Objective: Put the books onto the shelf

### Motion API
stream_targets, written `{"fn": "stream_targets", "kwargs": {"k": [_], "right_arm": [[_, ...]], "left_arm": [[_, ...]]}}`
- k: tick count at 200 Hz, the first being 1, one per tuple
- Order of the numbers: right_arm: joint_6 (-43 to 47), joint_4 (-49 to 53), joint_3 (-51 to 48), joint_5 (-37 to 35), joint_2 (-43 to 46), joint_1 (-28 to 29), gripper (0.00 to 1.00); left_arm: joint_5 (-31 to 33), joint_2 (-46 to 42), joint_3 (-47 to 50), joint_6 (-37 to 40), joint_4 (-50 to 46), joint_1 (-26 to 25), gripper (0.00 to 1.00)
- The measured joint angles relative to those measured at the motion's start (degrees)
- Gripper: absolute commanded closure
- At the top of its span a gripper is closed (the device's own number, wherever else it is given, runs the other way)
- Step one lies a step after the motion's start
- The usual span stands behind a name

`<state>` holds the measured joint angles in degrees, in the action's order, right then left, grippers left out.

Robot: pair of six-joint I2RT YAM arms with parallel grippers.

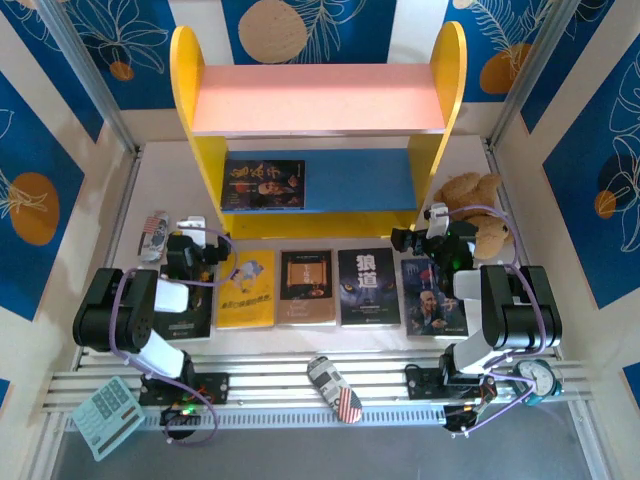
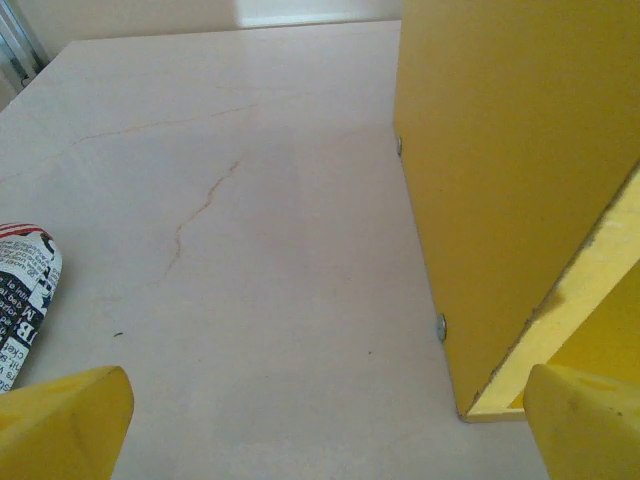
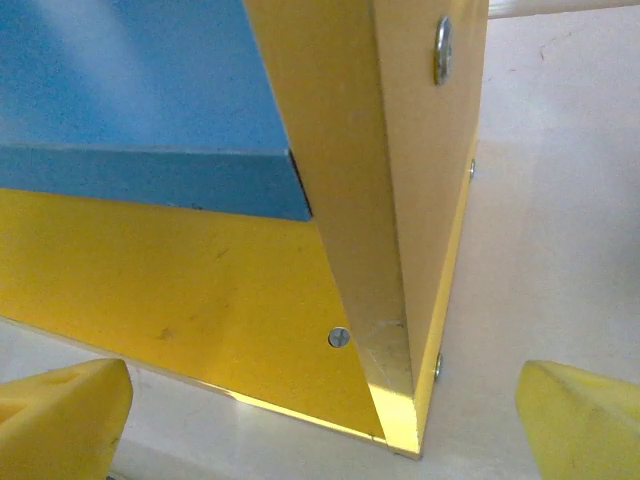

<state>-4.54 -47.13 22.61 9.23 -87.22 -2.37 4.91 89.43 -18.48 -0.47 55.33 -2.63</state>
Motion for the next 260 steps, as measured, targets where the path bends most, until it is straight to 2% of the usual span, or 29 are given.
{"fn": "stream_targets", "kwargs": {"k": [236,260], "right_arm": [[0.0,0.0,0.0,-0.5,0.0,0.0,0.01],[0.0,4.1,1.2,-2.2,1.2,0.2,0.01]], "left_arm": [[0.0,0.0,0.0,0.0,0.0,0.0,0.00],[0.0,-1.2,0.0,0.2,-1.1,0.0,0.00]]}}
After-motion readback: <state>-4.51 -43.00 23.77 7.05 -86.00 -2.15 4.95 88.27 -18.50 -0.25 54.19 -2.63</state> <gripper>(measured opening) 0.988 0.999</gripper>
